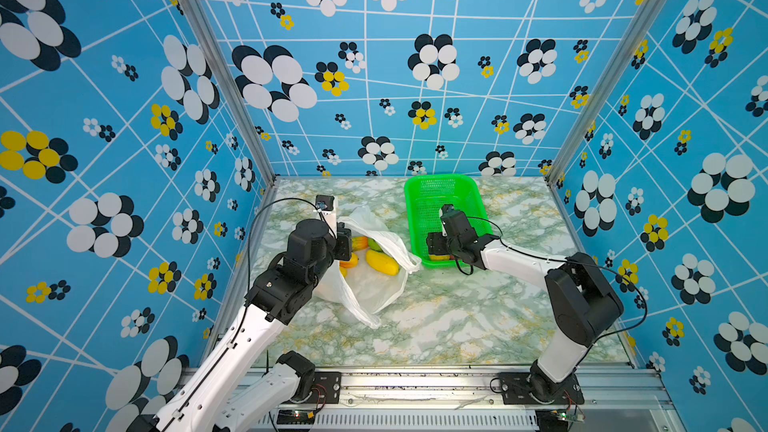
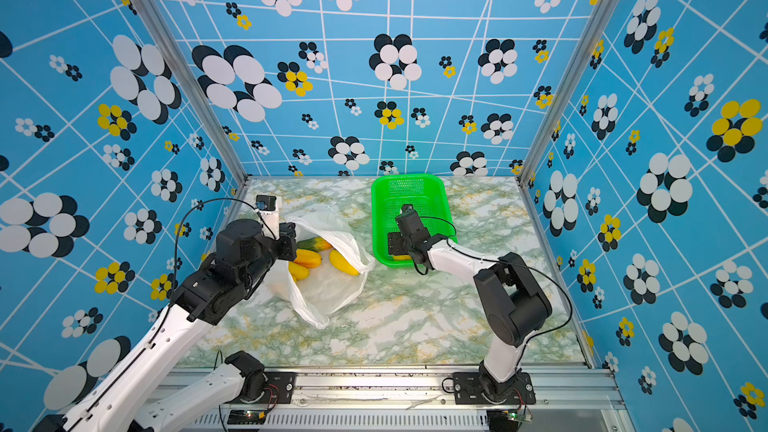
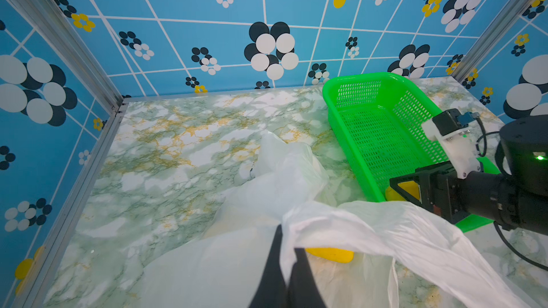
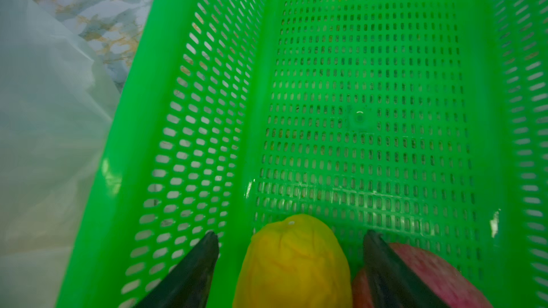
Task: Untie the knot of the plastic bag and take out the fruit
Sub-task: 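Carry the yellow fruit with the right gripper over the green basket, then move the right gripper back toward the bag held by the left gripper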
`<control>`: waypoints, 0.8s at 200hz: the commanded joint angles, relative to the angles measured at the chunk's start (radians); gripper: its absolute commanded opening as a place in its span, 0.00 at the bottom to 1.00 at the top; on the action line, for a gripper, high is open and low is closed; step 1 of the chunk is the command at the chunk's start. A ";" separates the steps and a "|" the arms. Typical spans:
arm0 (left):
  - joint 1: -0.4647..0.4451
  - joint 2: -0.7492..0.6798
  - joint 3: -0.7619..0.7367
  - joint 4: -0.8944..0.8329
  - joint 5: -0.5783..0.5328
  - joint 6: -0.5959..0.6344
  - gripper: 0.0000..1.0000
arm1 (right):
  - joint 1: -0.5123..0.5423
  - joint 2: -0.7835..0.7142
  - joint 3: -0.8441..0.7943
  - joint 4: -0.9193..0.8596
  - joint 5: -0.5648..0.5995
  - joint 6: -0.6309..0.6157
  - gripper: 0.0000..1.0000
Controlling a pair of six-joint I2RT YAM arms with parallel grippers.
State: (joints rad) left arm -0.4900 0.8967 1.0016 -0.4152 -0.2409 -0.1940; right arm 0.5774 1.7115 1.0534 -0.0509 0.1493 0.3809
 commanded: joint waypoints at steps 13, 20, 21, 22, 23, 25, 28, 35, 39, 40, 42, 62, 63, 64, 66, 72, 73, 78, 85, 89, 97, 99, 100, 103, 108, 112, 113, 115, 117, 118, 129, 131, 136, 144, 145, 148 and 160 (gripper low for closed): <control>0.007 0.016 0.009 -0.016 -0.029 -0.013 0.00 | 0.031 -0.154 -0.077 0.052 0.057 -0.028 0.86; 0.007 0.016 0.008 -0.017 -0.032 -0.013 0.00 | 0.040 -0.193 -0.104 0.065 0.070 -0.040 0.87; 0.007 0.016 0.008 -0.016 -0.033 -0.013 0.00 | 0.041 -0.197 -0.107 0.067 0.073 -0.042 0.87; 0.007 0.016 0.008 -0.017 -0.033 -0.013 0.00 | 0.042 -0.204 -0.111 0.069 0.074 -0.043 0.87; 0.006 0.016 0.008 -0.017 -0.033 -0.013 0.00 | 0.043 -0.210 -0.115 0.072 0.076 -0.045 0.87; 0.007 0.016 0.007 -0.017 -0.034 -0.012 0.00 | 0.047 -0.221 -0.122 0.077 0.080 -0.048 0.87; 0.007 0.015 0.006 -0.017 -0.033 -0.014 0.00 | 0.050 -0.239 -0.133 0.083 0.083 -0.054 0.87; 0.007 0.014 0.005 -0.017 -0.034 -0.015 0.00 | 0.057 -0.279 -0.158 0.097 0.087 -0.067 0.87; 0.007 0.012 0.005 -0.018 -0.032 -0.015 0.00 | 0.062 -0.303 -0.173 0.107 0.089 -0.077 0.86; 0.007 0.012 0.005 -0.018 -0.032 -0.015 0.00 | 0.064 -0.309 -0.177 0.110 0.089 -0.079 0.86; 0.008 0.012 0.005 -0.019 -0.032 -0.015 0.00 | 0.066 -0.322 -0.184 0.116 0.089 -0.085 0.85; 0.007 0.002 -0.001 -0.016 -0.030 -0.013 0.00 | 0.104 -0.443 -0.271 0.198 0.072 -0.144 0.80; 0.007 0.002 -0.002 -0.014 -0.031 -0.013 0.00 | 0.106 -0.448 -0.275 0.202 0.070 -0.148 0.80; 0.007 0.001 -0.002 -0.014 -0.032 -0.013 0.00 | 0.110 -0.453 -0.278 0.205 0.068 -0.152 0.80; 0.006 -0.001 -0.005 -0.013 -0.032 -0.013 0.00 | 0.116 -0.465 -0.285 0.213 0.064 -0.159 0.79; 0.007 -0.004 -0.007 -0.011 -0.032 -0.013 0.00 | 0.135 -0.494 -0.306 0.233 0.053 -0.181 0.78; 0.007 -0.006 -0.007 -0.011 -0.031 -0.013 0.00 | 0.138 -0.500 -0.309 0.237 0.052 -0.184 0.78; 0.007 -0.008 -0.009 -0.009 -0.031 -0.015 0.00 | 0.152 -0.521 -0.326 0.252 0.043 -0.200 0.77; 0.006 -0.011 -0.009 -0.010 -0.027 -0.015 0.00 | 0.174 -0.547 -0.342 0.270 0.027 -0.218 0.76; 0.007 -0.012 -0.009 -0.010 -0.025 -0.015 0.00 | 0.187 -0.560 -0.351 0.281 0.012 -0.227 0.76; 0.007 -0.012 -0.009 -0.011 -0.023 -0.013 0.00 | 0.207 -0.583 -0.366 0.303 -0.034 -0.242 0.74; 0.007 -0.011 -0.009 -0.011 -0.024 -0.013 0.00 | 0.213 -0.589 -0.368 0.309 -0.045 -0.246 0.74; 0.007 -0.011 -0.009 -0.010 -0.024 -0.013 0.00 | 0.216 -0.592 -0.370 0.313 -0.053 -0.248 0.74; 0.007 -0.009 -0.010 -0.011 -0.027 -0.013 0.00 | 0.225 -0.599 -0.376 0.321 -0.068 -0.255 0.74; 0.007 -0.010 -0.011 -0.011 -0.029 -0.013 0.00 | 0.241 -0.612 -0.383 0.335 -0.095 -0.266 0.73; 0.006 -0.010 -0.011 -0.011 -0.031 -0.013 0.00 | 0.257 -0.624 -0.391 0.346 -0.113 -0.275 0.72; 0.007 -0.010 -0.011 -0.011 -0.032 -0.013 0.00 | 0.260 -0.626 -0.393 0.347 -0.117 -0.278 0.72; 0.008 -0.011 -0.011 -0.011 -0.033 -0.013 0.00 | 0.268 -0.631 -0.396 0.354 -0.126 -0.283 0.72; 0.007 -0.011 -0.011 -0.010 -0.033 -0.013 0.00 | 0.276 -0.636 -0.399 0.357 -0.137 -0.289 0.72; 0.007 -0.011 -0.011 -0.011 -0.034 -0.013 0.00 | 0.281 -0.639 -0.401 0.361 -0.142 -0.294 0.72; 0.007 -0.012 -0.012 -0.010 -0.031 -0.013 0.00 | 0.324 -0.667 -0.423 0.388 -0.195 -0.326 0.72; 0.007 -0.013 -0.013 -0.011 -0.031 -0.013 0.00 | 0.332 -0.672 -0.426 0.394 -0.203 -0.333 0.72; 0.007 -0.013 -0.014 -0.011 -0.029 -0.013 0.00 | 0.350 -0.683 -0.435 0.406 -0.227 -0.346 0.72; 0.007 -0.015 -0.015 -0.011 -0.028 -0.014 0.00 | 0.378 -0.697 -0.449 0.429 -0.263 -0.362 0.72; 0.007 -0.015 -0.015 -0.011 -0.028 -0.014 0.00 | 0.382 -0.697 -0.451 0.431 -0.268 -0.364 0.72; 0.006 -0.016 -0.015 -0.011 -0.027 -0.014 0.00 | 0.392 -0.699 -0.454 0.437 -0.280 -0.371 0.72; 0.007 -0.019 -0.015 -0.013 -0.028 -0.014 0.00 | 0.434 -0.699 -0.453 0.444 -0.310 -0.398 0.72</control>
State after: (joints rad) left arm -0.4900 0.8970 1.0016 -0.4221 -0.2554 -0.1982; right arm 0.9482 1.0328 0.6178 0.3058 -0.0265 0.0765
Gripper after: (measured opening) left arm 0.041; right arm 0.720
